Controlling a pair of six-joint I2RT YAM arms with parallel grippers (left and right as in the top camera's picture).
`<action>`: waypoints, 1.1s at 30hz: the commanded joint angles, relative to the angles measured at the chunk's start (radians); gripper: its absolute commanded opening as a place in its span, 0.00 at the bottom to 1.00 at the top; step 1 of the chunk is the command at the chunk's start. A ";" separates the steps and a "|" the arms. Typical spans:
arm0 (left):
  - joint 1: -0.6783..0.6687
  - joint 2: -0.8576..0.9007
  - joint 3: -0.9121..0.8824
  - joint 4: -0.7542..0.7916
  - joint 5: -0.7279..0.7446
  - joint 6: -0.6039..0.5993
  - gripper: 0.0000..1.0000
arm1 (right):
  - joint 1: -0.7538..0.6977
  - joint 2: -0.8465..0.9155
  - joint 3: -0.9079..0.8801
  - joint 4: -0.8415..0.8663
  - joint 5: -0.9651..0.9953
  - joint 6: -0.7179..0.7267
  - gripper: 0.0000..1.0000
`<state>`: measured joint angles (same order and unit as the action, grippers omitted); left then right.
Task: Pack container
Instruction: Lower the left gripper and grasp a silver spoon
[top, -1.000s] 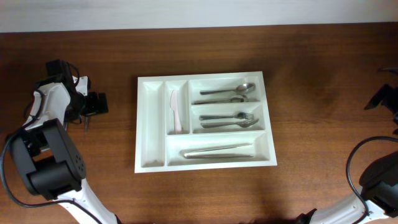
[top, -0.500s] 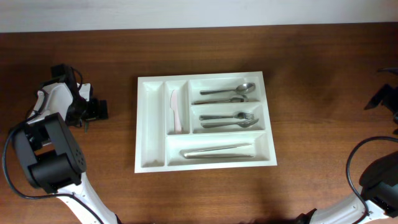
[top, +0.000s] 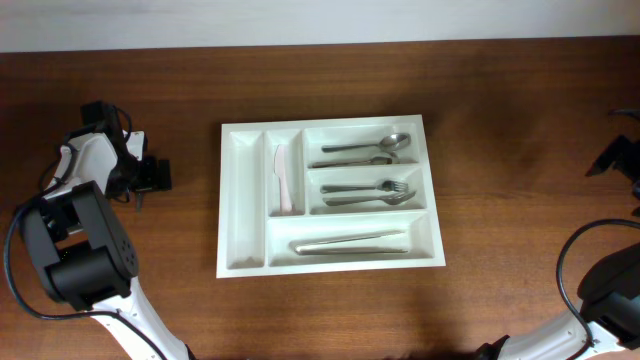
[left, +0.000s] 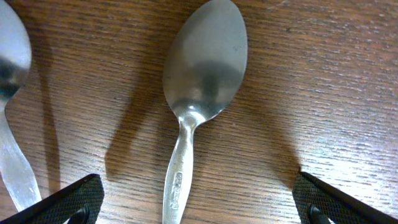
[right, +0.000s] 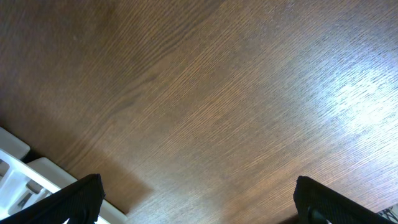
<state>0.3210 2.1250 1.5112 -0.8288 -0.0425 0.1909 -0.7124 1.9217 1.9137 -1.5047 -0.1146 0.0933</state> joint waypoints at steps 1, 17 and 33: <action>0.001 0.019 0.013 0.002 -0.011 0.062 0.99 | 0.005 0.005 -0.003 0.002 -0.006 -0.008 0.99; 0.001 0.019 0.013 -0.013 0.006 0.061 0.99 | 0.005 0.005 -0.003 0.002 -0.006 -0.008 0.99; 0.006 0.026 0.012 -0.012 0.066 0.038 0.99 | 0.005 0.005 -0.003 0.002 -0.006 -0.008 0.99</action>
<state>0.3214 2.1250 1.5112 -0.8440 0.0040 0.2390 -0.7124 1.9217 1.9137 -1.5047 -0.1146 0.0933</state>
